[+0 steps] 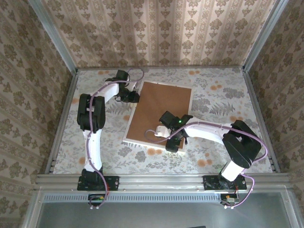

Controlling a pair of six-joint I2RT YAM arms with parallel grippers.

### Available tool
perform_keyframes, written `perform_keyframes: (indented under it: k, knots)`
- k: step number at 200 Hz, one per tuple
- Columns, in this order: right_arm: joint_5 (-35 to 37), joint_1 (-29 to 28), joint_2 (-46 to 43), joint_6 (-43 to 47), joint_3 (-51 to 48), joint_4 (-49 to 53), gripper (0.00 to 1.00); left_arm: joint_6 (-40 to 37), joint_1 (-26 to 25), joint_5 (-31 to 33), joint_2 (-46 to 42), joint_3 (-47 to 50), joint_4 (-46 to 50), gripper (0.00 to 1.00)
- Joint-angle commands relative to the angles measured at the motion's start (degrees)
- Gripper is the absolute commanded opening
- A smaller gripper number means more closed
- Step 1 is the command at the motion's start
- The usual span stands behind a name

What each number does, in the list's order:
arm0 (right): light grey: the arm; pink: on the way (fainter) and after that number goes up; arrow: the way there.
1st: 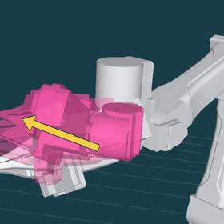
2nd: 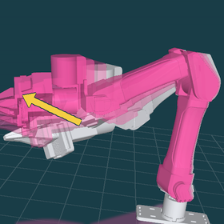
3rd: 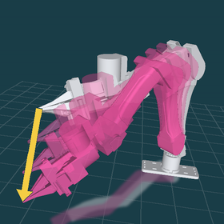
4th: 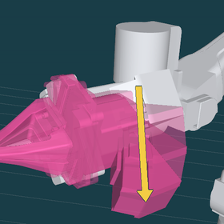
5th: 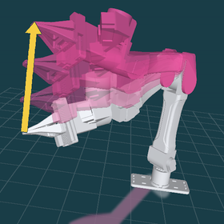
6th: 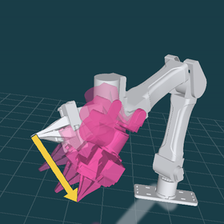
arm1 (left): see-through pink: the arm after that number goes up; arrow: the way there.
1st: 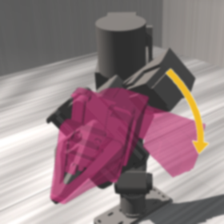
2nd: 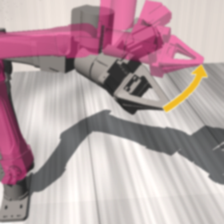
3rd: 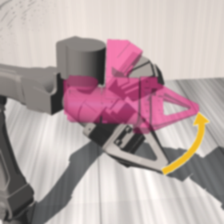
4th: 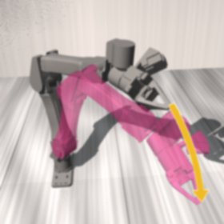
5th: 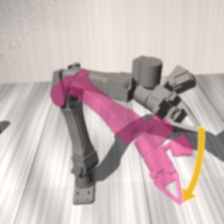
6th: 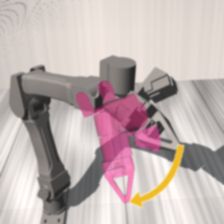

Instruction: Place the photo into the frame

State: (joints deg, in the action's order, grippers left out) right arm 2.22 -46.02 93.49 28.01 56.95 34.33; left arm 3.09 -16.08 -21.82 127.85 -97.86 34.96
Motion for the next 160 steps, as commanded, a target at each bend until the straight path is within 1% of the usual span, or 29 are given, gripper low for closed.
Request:
perform_keyframes:
  k: [1,6,23,34,51,65,71,83,106,132,147,160]
  knots:
    - [-8.17,-0.02,-6.19,-2.62,-1.29,-1.61,0.94,0.3,0.25,0.45,1.29,-2.46,1.99,0.47]
    - [-9.66,0.54,-7.41,-3.34,-1.66,-2.86,0.94,0.95,0.4,0.82,1.26,-3.3,1.8,0.51]
    - [-14.02,3.96,-10.08,-6.4,-1.71,-8.28,0.96,2.89,0.77,1.6,1.22,-6.59,1.13,0.62]
    - [-14.91,7.73,-10.27,-9.59,-0.89,-12.57,0.99,4.58,1.16,2.51,1.03,-9.28,1.16,0.67]
    - [-14.73,15.31,-6.87,-16.68,2.65,-17.76,1.0,7.8,1.83,4.64,-1.04,-11.03,-0.1,0.75]
    - [-13.45,21.63,-1.27,-24.47,9.0,-18.48,1.0,11.13,2.4,7.2,-5.0,-8.62,-2.76,0.8]
    - [-12.63,24.37,1.88,-27.75,12.38,-18.21,1.0,12.73,2.53,8.16,-7.43,-6.12,-4.13,0.81]
    - [-10.83,28.06,6.95,-32.82,17.86,-17.15,1.0,16.53,2.5,9.35,-13.42,0.8,-7.81,0.81]
    - [-9.78,34.48,17.61,-40.63,28.33,-14.73,1.0,24.43,1.46,10.08,-25.68,18.43,-16.13,0.81]
    - [-9.27,37.17,27.79,-40.98,39.7,-10.9,1.0,31.15,-0.53,11.6,-36.66,34.93,-18.52,0.81]
    - [-10.67,37.98,33.94,-40.71,46.88,-7.53,1.0,35.14,-2.11,11.78,-41.54,42.35,-17.68,0.81]
    - [-12.6,38.44,38.52,-40.4,52.19,-5.15,1.0,38.62,-4.35,13.36,-46.12,47.91,-15.68,0.81]
